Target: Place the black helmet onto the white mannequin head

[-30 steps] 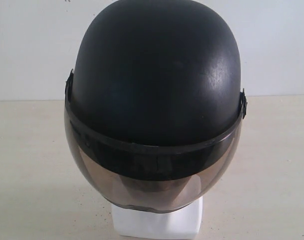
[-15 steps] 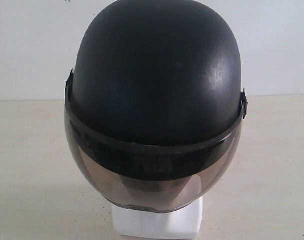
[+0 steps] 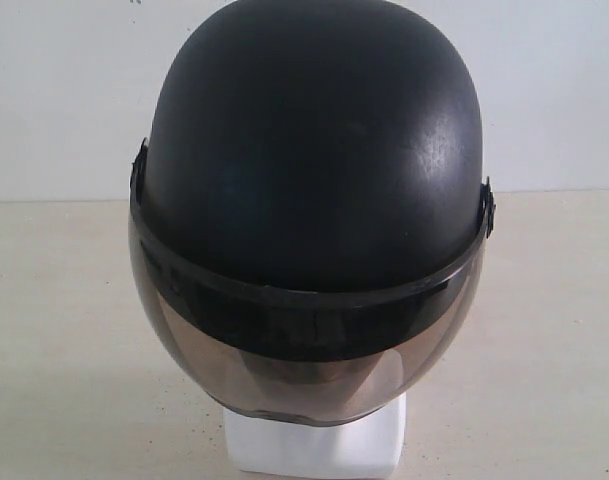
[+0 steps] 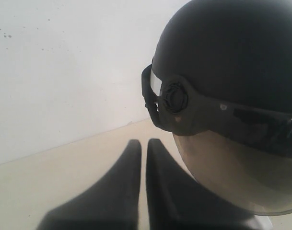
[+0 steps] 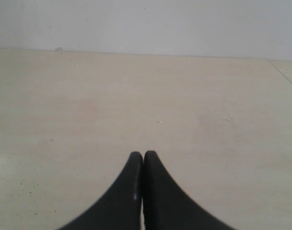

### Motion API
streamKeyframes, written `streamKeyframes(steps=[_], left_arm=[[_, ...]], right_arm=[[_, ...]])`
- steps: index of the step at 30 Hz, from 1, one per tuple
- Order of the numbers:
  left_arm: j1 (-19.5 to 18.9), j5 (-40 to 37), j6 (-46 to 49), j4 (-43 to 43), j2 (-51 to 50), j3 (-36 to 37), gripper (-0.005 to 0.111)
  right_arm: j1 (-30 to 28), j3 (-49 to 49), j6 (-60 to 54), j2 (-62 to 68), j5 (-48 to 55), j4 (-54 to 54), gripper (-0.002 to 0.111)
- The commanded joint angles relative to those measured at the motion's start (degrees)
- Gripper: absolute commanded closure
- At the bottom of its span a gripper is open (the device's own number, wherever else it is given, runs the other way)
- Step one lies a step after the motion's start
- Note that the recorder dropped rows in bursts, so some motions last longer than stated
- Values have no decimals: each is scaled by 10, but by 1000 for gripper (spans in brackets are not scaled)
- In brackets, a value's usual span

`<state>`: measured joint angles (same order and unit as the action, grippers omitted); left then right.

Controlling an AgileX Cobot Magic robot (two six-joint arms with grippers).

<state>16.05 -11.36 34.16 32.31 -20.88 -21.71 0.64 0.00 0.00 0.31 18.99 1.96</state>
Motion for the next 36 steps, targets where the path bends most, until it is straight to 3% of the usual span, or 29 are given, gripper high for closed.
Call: streamKeyframes(steps=[1, 31, 36], left_arm=[[-2, 9, -3, 0, 5, 2, 102], [-2, 8, -3, -2, 11, 2, 102], [-50, -7, 6, -9, 69, 5, 102]], right_arm=[[0, 0, 0, -3, -1, -2, 108], [0, 0, 0, -3, 2, -2, 108], [0, 0, 0, -3, 2, -2, 108]])
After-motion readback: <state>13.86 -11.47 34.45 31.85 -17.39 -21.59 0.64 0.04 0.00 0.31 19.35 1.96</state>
